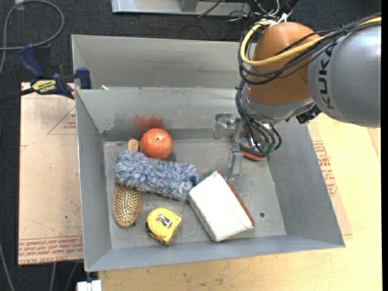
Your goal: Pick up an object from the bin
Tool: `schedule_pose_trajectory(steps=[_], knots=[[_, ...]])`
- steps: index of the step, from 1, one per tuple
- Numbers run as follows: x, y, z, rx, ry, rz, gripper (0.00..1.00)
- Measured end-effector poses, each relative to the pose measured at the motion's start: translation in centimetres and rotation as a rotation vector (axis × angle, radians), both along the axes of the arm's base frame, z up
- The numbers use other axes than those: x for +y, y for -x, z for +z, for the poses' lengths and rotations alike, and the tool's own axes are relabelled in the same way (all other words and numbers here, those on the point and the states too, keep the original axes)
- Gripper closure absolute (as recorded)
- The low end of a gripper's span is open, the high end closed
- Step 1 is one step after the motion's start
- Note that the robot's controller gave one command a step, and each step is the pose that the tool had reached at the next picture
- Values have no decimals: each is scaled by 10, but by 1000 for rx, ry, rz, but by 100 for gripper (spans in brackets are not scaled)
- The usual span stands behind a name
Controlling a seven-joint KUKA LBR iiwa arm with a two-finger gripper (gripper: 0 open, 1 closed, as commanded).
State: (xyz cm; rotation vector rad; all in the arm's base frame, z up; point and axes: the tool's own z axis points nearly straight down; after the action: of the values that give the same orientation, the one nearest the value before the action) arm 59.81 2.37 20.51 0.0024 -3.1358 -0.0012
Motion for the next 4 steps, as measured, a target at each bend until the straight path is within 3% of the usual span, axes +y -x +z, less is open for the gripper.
schedule_pose_trajectory(steps=[1, 2, 3, 4], knots=[[0, -1, 5, -7, 0, -1, 0], [6, 10, -21, -12, 0, 78, 0], [24, 1, -68, -12, -1, 66, 0], [25, 20, -103, -6, -2, -124, 0]])
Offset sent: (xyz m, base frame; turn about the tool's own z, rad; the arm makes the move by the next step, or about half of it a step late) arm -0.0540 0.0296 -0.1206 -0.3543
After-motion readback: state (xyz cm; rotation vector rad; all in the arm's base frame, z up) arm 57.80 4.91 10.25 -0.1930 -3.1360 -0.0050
